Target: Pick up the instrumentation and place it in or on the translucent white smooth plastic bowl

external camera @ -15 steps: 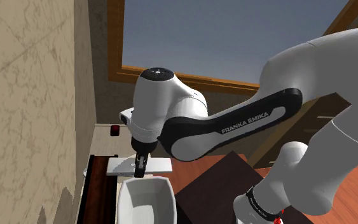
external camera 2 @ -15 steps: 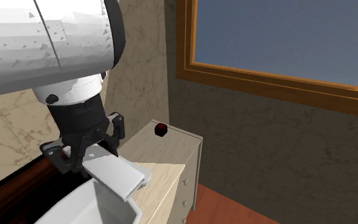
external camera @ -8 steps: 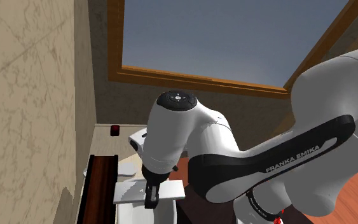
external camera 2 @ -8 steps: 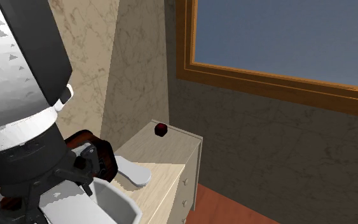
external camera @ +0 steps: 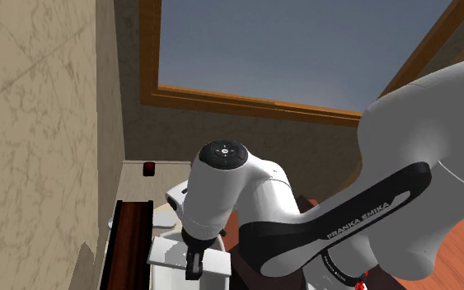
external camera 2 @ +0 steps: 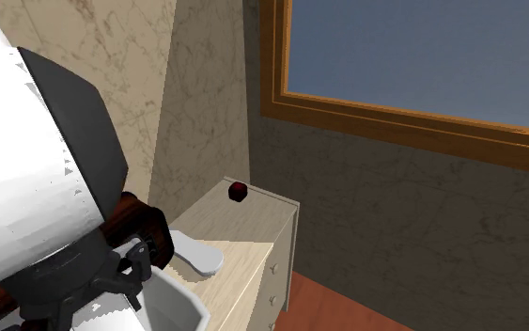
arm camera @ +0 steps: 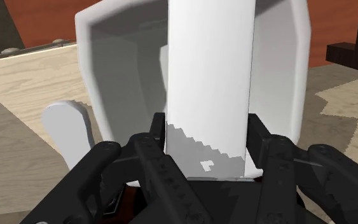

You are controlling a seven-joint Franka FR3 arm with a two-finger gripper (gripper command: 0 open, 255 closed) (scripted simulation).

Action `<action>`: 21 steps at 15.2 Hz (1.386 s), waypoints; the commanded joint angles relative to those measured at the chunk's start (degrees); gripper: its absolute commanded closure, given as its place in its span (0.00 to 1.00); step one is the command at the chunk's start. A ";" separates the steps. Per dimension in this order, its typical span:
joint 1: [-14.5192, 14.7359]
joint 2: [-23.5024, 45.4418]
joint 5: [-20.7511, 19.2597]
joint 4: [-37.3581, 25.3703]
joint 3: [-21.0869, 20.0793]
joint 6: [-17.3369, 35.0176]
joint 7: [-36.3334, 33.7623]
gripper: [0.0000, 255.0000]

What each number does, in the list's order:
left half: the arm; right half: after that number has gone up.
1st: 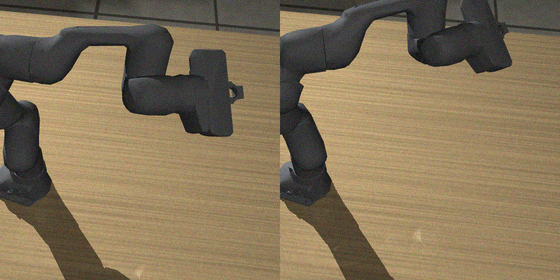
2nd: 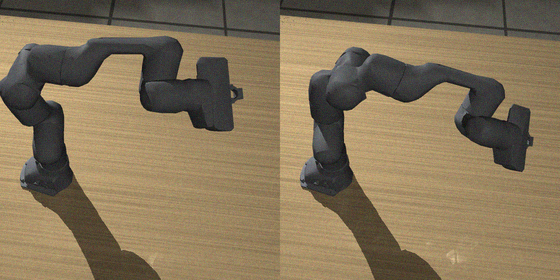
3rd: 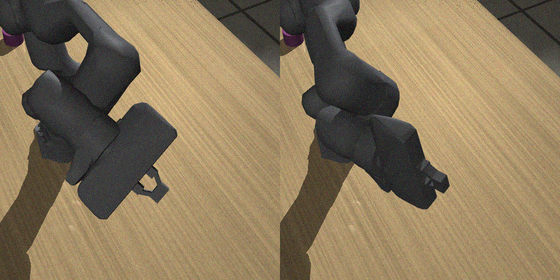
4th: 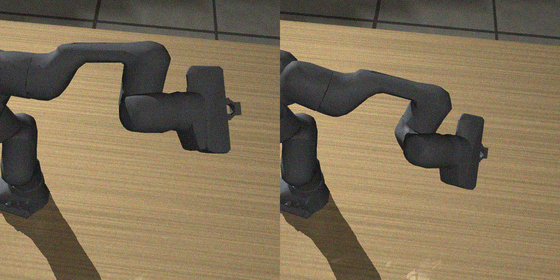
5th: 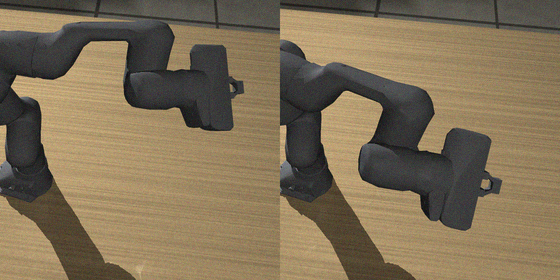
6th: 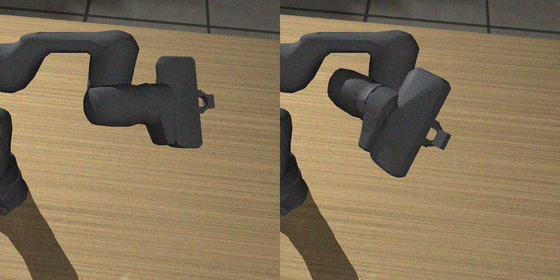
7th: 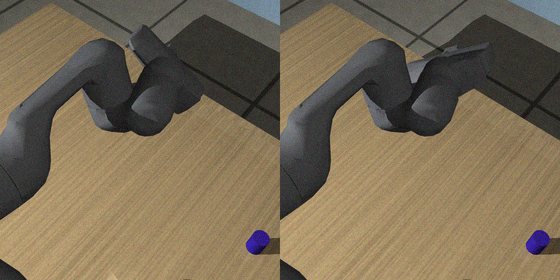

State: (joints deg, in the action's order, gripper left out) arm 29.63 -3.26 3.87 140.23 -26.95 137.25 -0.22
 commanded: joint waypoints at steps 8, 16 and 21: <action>-0.16 3.62 -2.27 1.24 -0.11 4.53 -1.57 1.00; -0.17 4.00 -2.54 1.06 -0.10 4.68 -1.78 0.00; -0.18 -1.45 0.82 -0.43 0.01 -1.76 0.72 0.00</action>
State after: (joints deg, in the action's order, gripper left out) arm 29.45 -3.00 3.66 140.32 -27.00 137.66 -0.26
